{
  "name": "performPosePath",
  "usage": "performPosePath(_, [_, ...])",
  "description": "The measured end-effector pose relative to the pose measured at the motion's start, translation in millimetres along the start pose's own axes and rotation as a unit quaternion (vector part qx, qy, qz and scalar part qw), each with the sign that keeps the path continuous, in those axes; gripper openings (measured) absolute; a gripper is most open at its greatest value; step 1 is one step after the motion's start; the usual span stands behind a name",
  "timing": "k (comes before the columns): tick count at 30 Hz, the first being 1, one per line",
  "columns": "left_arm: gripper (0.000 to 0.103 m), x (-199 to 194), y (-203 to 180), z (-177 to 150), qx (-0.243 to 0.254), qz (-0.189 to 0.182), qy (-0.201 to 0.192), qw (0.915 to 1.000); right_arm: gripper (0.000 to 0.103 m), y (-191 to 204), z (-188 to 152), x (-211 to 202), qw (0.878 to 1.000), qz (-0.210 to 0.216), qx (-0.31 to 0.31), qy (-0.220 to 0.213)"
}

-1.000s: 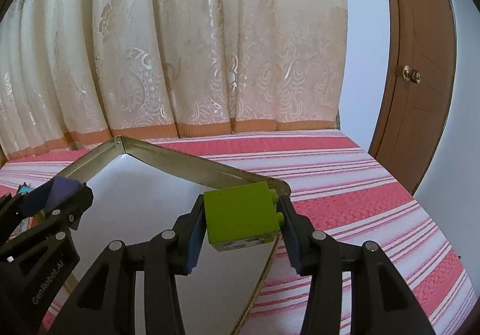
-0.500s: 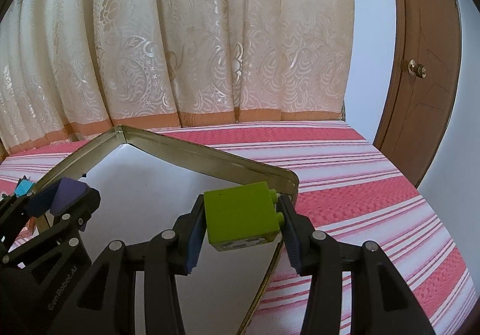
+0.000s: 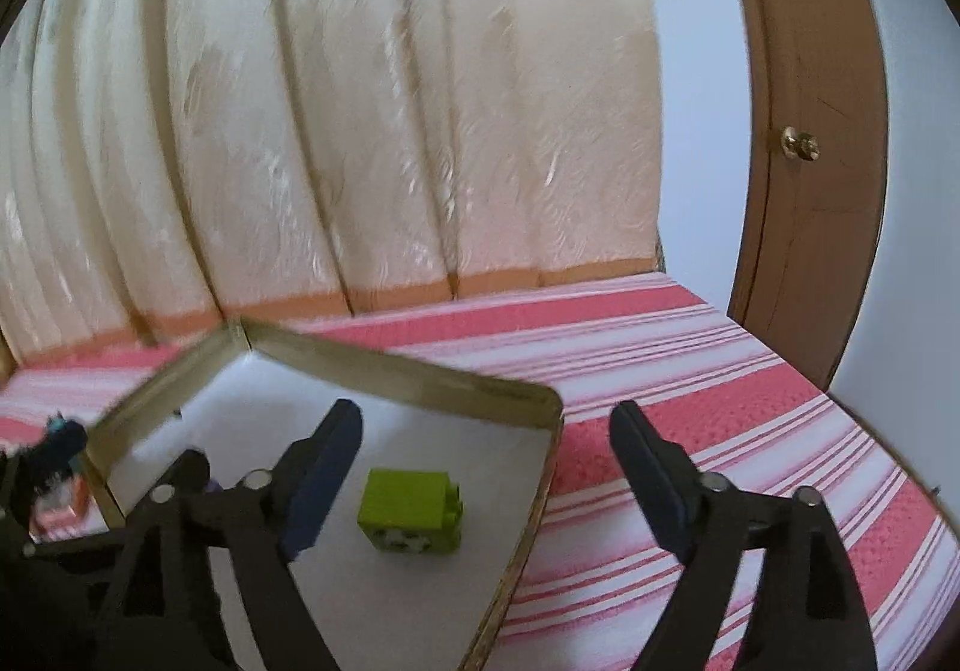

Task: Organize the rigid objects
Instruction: 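Lower the purple block into the tray and open the left tool, then withdraw both tools from the tray toward the remaining items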

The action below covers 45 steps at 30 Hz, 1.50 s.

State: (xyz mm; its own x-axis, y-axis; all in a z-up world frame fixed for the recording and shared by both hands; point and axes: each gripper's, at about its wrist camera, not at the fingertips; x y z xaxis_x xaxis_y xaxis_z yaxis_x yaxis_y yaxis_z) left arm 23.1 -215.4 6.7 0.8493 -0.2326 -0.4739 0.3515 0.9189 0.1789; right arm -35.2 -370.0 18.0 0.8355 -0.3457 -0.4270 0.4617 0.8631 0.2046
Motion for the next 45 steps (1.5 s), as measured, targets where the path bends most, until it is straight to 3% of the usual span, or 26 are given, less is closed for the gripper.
performPosePath(7, [0.102, -7.9, 4.5, -2.7, -0.002, -0.002, -0.011, 0.9999, 0.089, -7.2, 5.6, 0.0, 0.999, 0.010, 0.031, -0.002])
performPosePath(17, [0.102, -12.0, 11.6, -4.2, -0.003, 0.015, -0.015, 0.9998, 0.089, -5.1, 3.6, -5.2, 0.999, 0.018, 0.026, -0.018])
performPosePath(23, [0.102, -17.4, 15.1, -6.3, 0.011, 0.040, -0.027, 0.9988, 0.089, -4.3, 4.1, -20.2, 0.997, 0.031, 0.026, -0.069])
performPosePath(26, [0.103, -20.9, 19.8, -7.7, 0.015, 0.051, -0.032, 0.9981, 0.098, -6.1, 1.1, -32.0, 0.992, 0.035, 0.035, -0.113])
performPosePath(28, [0.103, -22.0, 24.1, -9.1, 0.011, 0.050, -0.030, 0.9982, 0.098, -5.7, 0.6, -35.3, 0.991, 0.030, 0.035, -0.127])
performPosePath(45, [0.103, -30.6, 57.5, -23.1, -0.025, 0.049, -0.022, 0.9982, 0.098, -2.9, -4.7, -34.5, 0.993, 0.022, 0.041, -0.109])
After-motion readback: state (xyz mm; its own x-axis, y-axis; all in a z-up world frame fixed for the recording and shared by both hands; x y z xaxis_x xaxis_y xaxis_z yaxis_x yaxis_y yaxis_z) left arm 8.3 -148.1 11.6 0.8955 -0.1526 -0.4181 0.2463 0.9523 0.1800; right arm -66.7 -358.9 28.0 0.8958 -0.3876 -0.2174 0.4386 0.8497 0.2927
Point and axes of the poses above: each gripper's, at about its wrist camera, not at the fingertips, and x roughly the way its jaws point, y to its left, z to its top, and after that the axes turned 10 degrees about x, right-handed
